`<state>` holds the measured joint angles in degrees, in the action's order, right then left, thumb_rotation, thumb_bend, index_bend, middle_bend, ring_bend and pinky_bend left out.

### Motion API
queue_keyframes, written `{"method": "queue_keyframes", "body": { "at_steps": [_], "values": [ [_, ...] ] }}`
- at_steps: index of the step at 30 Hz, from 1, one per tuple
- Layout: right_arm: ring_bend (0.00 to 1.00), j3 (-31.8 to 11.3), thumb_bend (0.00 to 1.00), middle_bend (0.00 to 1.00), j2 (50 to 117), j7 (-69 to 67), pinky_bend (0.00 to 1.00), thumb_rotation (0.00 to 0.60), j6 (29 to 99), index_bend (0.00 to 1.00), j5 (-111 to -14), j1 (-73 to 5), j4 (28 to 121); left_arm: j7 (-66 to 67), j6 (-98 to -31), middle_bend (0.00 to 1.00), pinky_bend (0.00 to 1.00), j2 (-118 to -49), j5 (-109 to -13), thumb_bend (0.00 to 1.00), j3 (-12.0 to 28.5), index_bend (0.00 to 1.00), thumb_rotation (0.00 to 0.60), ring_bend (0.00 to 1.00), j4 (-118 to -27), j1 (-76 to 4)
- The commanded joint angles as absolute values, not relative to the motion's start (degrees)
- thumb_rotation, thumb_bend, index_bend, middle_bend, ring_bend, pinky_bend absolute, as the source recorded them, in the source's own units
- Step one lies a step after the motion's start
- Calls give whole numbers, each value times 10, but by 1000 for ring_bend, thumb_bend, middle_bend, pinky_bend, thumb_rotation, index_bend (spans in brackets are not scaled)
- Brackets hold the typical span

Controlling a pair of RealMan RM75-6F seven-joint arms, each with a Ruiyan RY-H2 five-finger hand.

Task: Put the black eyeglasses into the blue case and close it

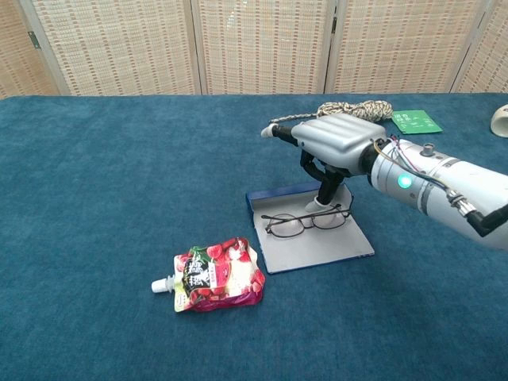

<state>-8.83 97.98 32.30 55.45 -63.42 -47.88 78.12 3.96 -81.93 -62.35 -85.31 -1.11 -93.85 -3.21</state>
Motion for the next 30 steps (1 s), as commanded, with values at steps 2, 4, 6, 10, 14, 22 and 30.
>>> {"method": "queue_keyframes", "body": {
  "at_steps": [2, 4, 6, 10, 14, 22, 30],
  "values": [
    [1000, -74, 14, 805, 965, 334, 876, 600, 547, 29, -638, -474, 797, 40, -820, 101, 233, -624, -853, 195, -11, 78, 600, 121, -939, -32],
    [1000, -72, 14, 809, 963, 337, 876, 600, 547, 30, -637, -473, 799, 40, -820, 101, 233, -624, -853, 195, -11, 78, 600, 121, -939, -32],
    [1000, -71, 14, 812, 963, 342, 876, 600, 544, 30, -633, -473, 797, 41, -818, 101, 233, -625, -853, 195, -12, 77, 600, 121, -939, -32],
    [1000, -73, 14, 813, 972, 352, 876, 600, 531, 30, -620, -479, 780, 41, -819, 102, 233, -626, -852, 195, -13, 78, 600, 121, -939, -30],
    [1000, -82, 15, 813, 993, 360, 876, 600, 512, 30, -603, -494, 746, 41, -821, 102, 233, -625, -851, 195, -13, 78, 600, 121, -939, -29],
    [1000, -103, 14, 818, 1036, 362, 876, 600, 497, 30, -590, -521, 679, 40, -820, 102, 233, -624, -849, 195, -14, 78, 600, 121, -938, -27],
    [1000, -122, 14, 829, 1077, 343, 876, 600, 486, 30, -590, -542, 600, 39, -821, 102, 233, -623, -844, 195, -15, 78, 600, 121, -936, -23]
  ]
}}
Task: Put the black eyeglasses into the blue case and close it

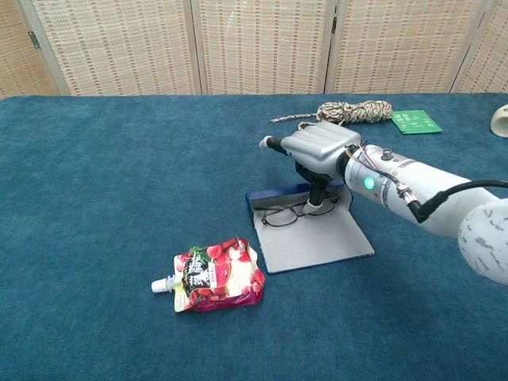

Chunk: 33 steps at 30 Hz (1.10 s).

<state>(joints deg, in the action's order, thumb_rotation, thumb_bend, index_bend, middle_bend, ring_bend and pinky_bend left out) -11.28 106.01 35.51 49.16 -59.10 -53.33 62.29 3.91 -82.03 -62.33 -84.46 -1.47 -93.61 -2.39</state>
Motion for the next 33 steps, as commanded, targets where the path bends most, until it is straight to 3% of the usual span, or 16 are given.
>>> {"method": "queue_keyframes", "body": {
  "at_steps": [1, 22, 33],
  "values": [
    [1000, -124, 14, 830, 1081, 339, 876, 600, 486, 30, -591, -543, 594, 38, -821, 102, 233, -623, -844, 195, -15, 78, 600, 121, -935, -23],
    [1000, -139, 15, 831, 1094, 340, 876, 600, 496, 30, -597, -547, 553, 34, -822, 101, 233, -623, -847, 195, -14, 78, 600, 121, -933, -22],
    [1000, -107, 15, 831, 1035, 329, 876, 600, 511, 30, -631, -517, 636, 41, -818, 101, 233, -620, -851, 195, -13, 78, 600, 121, -940, -26]
  ]
}}
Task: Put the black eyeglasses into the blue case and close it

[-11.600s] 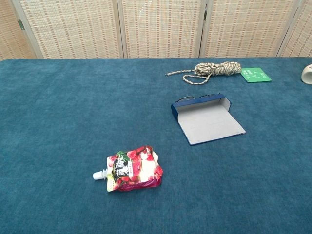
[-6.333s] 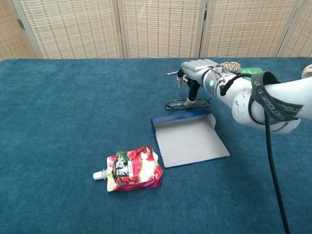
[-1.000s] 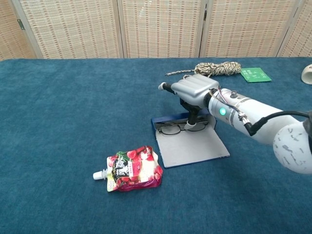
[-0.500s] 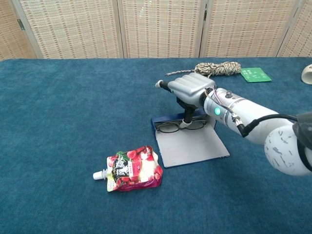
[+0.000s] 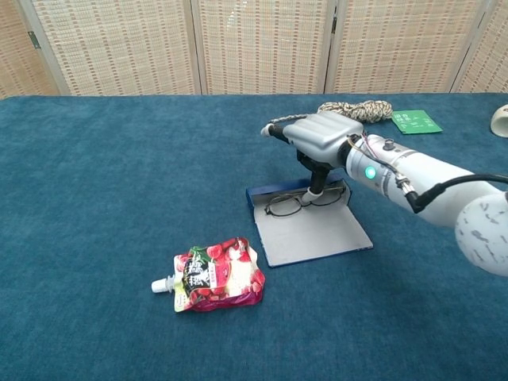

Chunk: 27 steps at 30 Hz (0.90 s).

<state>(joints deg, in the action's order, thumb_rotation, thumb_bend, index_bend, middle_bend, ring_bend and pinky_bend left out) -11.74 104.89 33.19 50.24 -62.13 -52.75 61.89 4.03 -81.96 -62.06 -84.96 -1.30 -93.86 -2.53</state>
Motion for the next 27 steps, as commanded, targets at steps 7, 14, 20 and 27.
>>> {"method": "queue_keyframes", "body": {
  "at_steps": [7, 14, 20, 27],
  "values": [
    [1000, -90, 16, 831, 1005, 299, 876, 600, 532, 30, -658, -491, 681, 47, -821, 101, 233, -617, -855, 195, -13, 78, 600, 121, -948, -27],
    [1000, -43, 91, 828, 957, 234, 876, 600, 587, 167, -736, -441, 744, 50, -823, 102, 233, -615, -854, 195, -14, 78, 600, 121, -952, -26],
    [1000, -13, 94, 825, 948, 205, 876, 600, 615, 225, -774, -408, 751, 55, -824, 101, 233, -612, -859, 195, -13, 78, 600, 121, -960, -28],
    [1000, 7, 95, 831, 959, 179, 885, 600, 630, 253, -804, -381, 723, 60, -824, 102, 233, -610, -857, 194, -14, 78, 600, 121, -967, -27]
  ]
}}
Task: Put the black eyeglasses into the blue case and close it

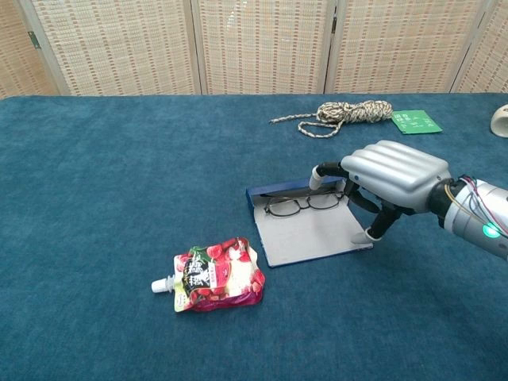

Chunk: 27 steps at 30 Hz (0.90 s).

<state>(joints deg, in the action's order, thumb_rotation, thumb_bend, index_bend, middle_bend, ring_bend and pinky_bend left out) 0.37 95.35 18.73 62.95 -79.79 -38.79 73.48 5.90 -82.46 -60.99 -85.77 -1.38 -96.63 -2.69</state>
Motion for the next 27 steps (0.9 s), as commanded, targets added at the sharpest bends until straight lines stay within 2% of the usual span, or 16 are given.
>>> {"method": "queue_keyframes", "body": {
  "at_steps": [1, 27],
  "values": [
    [1000, 7, 95, 831, 962, 176, 885, 600, 630, 254, -806, -380, 717, 60, -824, 101, 233, -610, -857, 194, -13, 78, 600, 121, -968, -28],
    [1000, -7, 115, 831, 998, 164, 885, 600, 595, 255, -828, -371, 653, 57, -817, 102, 233, -614, -850, 195, -15, 78, 600, 121, -961, -29]
  ]
}}
